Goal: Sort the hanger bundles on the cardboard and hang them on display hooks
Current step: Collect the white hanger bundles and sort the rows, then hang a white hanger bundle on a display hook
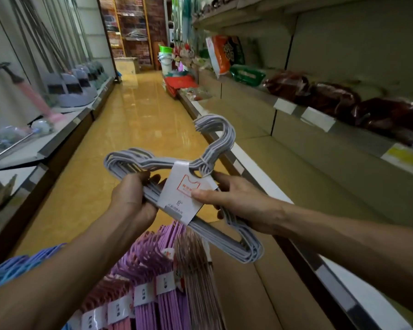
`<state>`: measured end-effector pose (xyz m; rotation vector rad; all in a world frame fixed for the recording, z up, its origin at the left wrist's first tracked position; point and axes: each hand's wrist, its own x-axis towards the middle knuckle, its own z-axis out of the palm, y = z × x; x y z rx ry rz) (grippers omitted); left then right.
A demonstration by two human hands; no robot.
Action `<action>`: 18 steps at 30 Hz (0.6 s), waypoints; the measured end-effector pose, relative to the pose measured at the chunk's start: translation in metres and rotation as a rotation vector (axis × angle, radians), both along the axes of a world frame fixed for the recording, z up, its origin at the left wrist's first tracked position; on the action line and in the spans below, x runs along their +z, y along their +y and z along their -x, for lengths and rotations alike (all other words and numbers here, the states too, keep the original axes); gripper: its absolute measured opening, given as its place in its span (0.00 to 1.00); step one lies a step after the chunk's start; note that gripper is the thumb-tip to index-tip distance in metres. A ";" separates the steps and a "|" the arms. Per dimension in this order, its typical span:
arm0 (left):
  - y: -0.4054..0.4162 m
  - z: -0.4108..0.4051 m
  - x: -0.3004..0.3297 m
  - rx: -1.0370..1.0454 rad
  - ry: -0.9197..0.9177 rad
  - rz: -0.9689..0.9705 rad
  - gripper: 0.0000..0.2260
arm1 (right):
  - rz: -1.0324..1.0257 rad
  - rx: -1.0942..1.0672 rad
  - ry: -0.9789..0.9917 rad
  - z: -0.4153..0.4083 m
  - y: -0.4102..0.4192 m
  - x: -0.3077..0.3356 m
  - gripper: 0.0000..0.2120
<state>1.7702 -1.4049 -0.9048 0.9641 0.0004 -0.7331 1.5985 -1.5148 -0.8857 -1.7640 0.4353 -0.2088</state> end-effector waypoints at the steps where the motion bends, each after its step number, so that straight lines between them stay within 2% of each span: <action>1: 0.002 -0.002 0.006 0.019 0.009 0.013 0.03 | 0.015 0.006 0.003 -0.004 -0.001 0.007 0.18; 6: 0.014 -0.007 0.061 0.090 0.033 0.045 0.05 | 0.036 0.010 -0.031 -0.021 0.004 0.061 0.20; 9: 0.021 -0.011 0.117 0.096 0.031 0.050 0.05 | 0.080 0.020 -0.052 -0.028 0.007 0.115 0.20; 18: 0.039 -0.047 0.358 0.180 -0.004 0.141 0.05 | 0.170 0.058 -0.143 -0.060 0.018 0.356 0.19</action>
